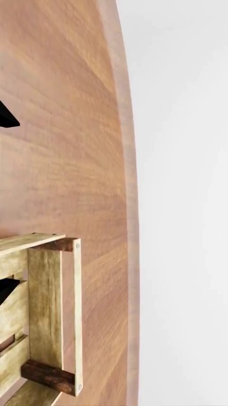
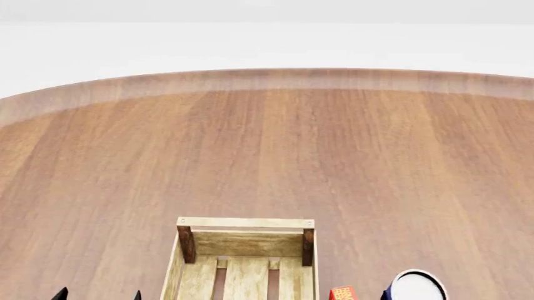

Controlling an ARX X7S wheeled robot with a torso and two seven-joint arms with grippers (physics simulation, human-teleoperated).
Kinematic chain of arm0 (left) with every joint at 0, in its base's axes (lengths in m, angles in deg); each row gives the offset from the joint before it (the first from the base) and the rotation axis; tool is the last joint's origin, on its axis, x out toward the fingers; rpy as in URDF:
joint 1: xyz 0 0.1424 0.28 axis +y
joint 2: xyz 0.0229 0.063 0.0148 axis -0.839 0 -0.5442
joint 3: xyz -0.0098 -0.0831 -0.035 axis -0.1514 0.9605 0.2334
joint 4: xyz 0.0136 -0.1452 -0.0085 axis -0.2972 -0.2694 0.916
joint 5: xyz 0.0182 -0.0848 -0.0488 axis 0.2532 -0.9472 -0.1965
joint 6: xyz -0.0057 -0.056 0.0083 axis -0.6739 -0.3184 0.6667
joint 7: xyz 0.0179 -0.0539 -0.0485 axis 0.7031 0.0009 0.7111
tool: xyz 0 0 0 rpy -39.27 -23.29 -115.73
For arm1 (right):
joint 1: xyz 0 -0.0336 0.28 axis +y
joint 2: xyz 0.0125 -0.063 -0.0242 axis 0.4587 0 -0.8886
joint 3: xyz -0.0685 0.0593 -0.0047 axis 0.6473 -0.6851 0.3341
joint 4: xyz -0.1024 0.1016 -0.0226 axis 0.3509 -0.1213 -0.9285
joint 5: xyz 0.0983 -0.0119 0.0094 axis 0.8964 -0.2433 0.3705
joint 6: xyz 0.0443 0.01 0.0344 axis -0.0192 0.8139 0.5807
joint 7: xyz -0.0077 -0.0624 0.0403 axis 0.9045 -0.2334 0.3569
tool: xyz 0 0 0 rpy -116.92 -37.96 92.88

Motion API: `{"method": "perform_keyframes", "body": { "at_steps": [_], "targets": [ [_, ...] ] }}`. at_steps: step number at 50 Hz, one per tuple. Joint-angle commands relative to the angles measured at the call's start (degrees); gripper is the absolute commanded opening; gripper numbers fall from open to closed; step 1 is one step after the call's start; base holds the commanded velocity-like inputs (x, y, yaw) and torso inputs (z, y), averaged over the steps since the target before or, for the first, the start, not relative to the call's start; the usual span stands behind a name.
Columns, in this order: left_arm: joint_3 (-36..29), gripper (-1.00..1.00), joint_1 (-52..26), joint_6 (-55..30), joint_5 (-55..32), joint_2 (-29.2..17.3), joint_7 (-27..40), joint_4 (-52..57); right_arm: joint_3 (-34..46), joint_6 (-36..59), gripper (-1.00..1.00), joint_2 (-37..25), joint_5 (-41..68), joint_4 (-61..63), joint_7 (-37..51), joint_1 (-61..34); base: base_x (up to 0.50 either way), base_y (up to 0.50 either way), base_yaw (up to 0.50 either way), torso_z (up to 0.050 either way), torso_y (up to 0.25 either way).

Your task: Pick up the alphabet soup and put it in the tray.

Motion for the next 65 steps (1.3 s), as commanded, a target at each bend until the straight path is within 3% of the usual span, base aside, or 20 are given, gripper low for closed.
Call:
{"method": "perform_keyframes", "body": {
  "at_steps": [1,23,65],
  "targets": [
    [-0.26,1.00,-0.12,0.09,-0.02,-0.15,0.18,-0.11,4.41,0.95,-1.00,0.40,-1.94,-1.63,-0.62,-5.01,0.00,0.00,0.00,0.000,0.000],
    [-0.71,1.00,-0.11,0.05,-0.15,-0.45,0.69,0.00,11.03,0.43,-1.00,2.21,-3.56,-5.38,-1.56,-11.09,0.00,0.00,0.00,0.000,0.000],
    [-1.58,1.00,-0.15,0.38,-0.29,-1.03,1.40,0.18,21.60,-9.22,-1.00,6.67,-9.21,-19.54,-6.33,-18.66,0.00,0.00,0.00,0.000,0.001]
  ]
}}
